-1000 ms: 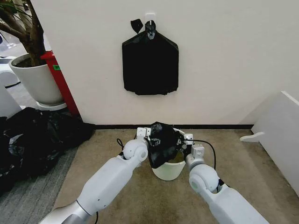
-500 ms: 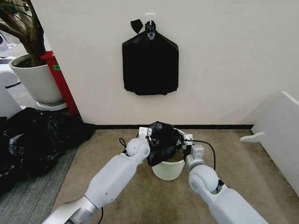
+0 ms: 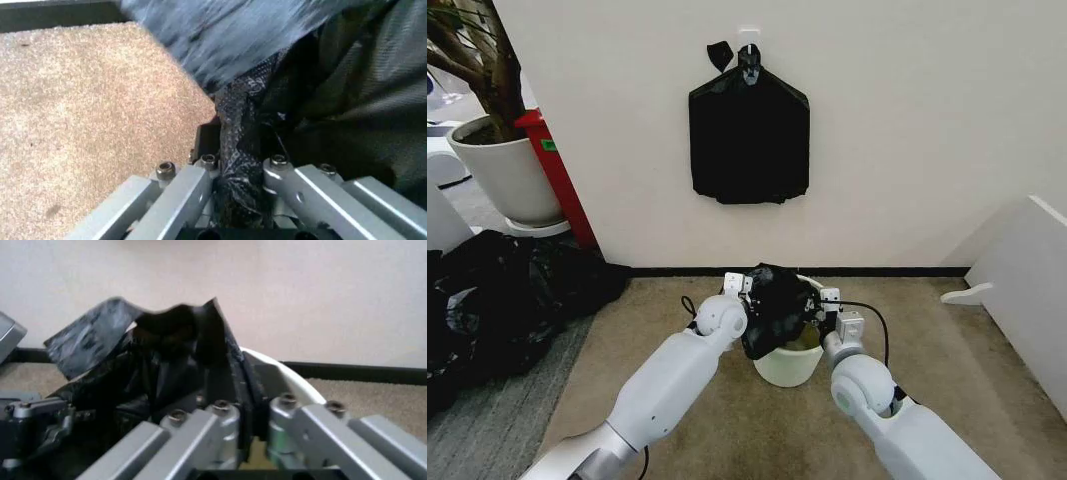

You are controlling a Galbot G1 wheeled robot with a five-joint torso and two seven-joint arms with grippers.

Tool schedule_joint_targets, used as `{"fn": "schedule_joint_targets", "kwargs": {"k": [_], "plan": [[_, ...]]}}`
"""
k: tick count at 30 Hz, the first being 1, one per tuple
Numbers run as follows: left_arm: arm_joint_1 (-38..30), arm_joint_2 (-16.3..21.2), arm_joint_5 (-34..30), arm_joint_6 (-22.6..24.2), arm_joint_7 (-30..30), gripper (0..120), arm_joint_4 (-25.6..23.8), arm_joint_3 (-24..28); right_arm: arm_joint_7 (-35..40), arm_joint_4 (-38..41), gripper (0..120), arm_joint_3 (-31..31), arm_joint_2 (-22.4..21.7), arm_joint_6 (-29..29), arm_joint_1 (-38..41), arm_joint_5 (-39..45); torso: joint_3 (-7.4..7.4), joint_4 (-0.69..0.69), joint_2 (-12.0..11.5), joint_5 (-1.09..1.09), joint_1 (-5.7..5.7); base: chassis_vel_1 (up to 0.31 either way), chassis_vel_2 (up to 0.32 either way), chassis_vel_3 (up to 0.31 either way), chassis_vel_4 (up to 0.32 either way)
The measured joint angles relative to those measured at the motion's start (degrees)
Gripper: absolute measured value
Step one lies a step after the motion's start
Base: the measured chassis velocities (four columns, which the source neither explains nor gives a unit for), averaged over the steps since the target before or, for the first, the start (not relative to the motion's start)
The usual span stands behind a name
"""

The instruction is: Place the garbage bag over the trash bin.

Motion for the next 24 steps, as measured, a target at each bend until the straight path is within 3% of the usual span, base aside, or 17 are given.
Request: {"fn": "schedule_joint_targets", "kwargs": {"k": [3, 7, 11, 14, 18, 22, 24], "plan": [[0.32, 1.25, -0.02, -1.63, 0.96, 3, -1.29, -0.53, 0.35, 0.73, 15, -0.11, -0.34, 0.41, -0.62, -1.17, 0.01, -0.01, 0.00, 0.01, 0.00, 0.000, 0.000, 0.000, 0.000], [0.56, 2.17, 0.34, -2.60, 2.01, 3, -2.30, -0.85, 0.32, 1.34, 24, -0.17, -0.66, 1.01, -1.09, -2.26, 0.01, -0.01, 0.00, 0.01, 0.00, 0.000, 0.000, 0.000, 0.000], [2.25, 6.18, 2.89, -7.03, 6.98, 2, -6.62, -2.83, -1.90, 2.42, 45, -0.93, -1.92, 5.74, -2.37, -10.17, 0.01, 0.00, 0.00, 0.03, 0.00, 0.000, 0.000, 0.000, 0.000], [3.40, 7.77, 4.17, -8.53, 8.73, 2, -8.18, -3.77, -3.17, 2.41, 50, -1.56, -2.19, 7.10, -2.27, -12.65, 0.01, 0.01, 0.00, 0.02, 0.00, 0.000, 0.000, 0.000, 0.000], [6.11, 11.66, 9.90, -13.51, 13.39, 2, -11.09, -5.12, -7.76, 1.45, 69, -2.61, -2.93, 9.87, -1.62, -20.19, 0.00, 0.01, 0.00, 0.01, 0.00, 0.000, 0.000, 0.000, 0.000], [7.70, 13.53, 14.99, -17.62, 17.01, 2, -12.14, -5.41, -11.72, 0.03, 81, -2.47, -3.30, 11.98, -1.13, -25.96, 0.00, 0.02, 0.00, 0.02, 0.00, 0.000, 0.000, 0.000, 0.000], [8.93, 14.64, 19.37, -21.10, 19.74, 2, -12.93, -5.49, -14.02, -0.55, 92, -2.36, -3.69, 12.43, -0.76, -28.83, 0.00, 0.02, 0.00, 0.02, 0.00, 0.000, 0.000, 0.000, 0.000]]}}
